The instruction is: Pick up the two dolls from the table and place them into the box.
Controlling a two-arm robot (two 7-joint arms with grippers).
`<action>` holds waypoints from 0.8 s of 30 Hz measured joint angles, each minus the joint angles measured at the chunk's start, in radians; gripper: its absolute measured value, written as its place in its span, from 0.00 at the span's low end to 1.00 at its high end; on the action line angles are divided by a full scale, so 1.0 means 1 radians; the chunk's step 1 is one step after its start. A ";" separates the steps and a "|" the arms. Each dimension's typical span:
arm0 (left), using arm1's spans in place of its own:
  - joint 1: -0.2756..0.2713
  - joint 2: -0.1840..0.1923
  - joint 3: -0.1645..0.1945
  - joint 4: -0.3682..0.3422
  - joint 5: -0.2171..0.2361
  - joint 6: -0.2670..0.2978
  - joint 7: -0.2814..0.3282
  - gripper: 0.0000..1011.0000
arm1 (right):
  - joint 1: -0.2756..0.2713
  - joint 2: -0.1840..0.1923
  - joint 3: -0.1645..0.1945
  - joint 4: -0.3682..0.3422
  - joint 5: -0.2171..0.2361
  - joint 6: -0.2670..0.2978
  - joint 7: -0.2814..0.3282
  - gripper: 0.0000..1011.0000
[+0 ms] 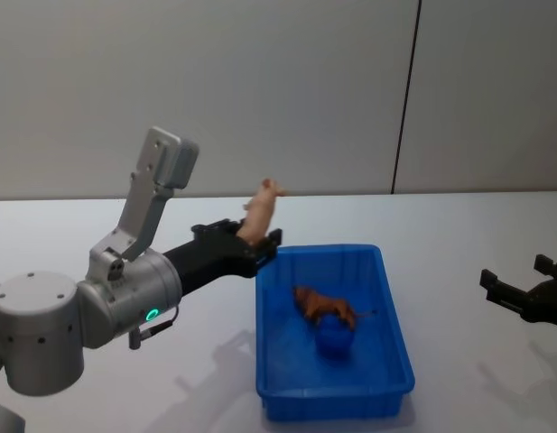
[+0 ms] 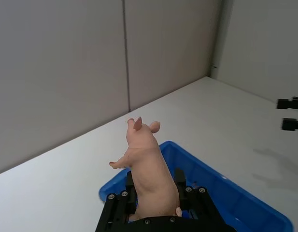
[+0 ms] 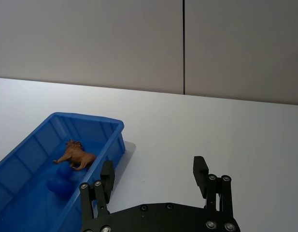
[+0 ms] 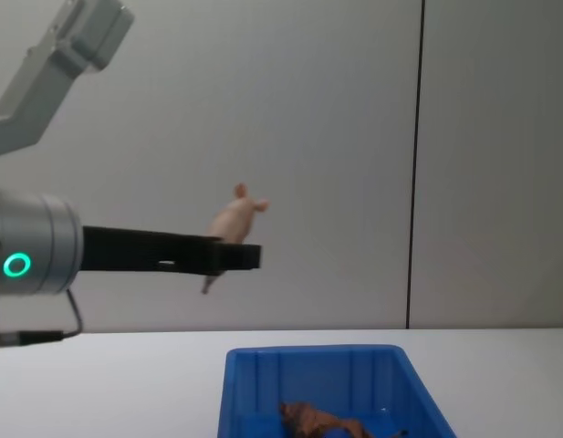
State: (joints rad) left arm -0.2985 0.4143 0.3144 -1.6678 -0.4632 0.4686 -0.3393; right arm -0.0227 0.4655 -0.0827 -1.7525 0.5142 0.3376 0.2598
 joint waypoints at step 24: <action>-0.146 -0.085 0.068 0.187 0.045 0.133 -0.291 0.46 | 0.000 0.000 0.000 0.000 0.000 0.000 0.000 0.99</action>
State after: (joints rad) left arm -0.4448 0.3288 0.3822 -1.4808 -0.4181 0.6021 -0.6299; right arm -0.0227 0.4655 -0.0828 -1.7526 0.5143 0.3375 0.2597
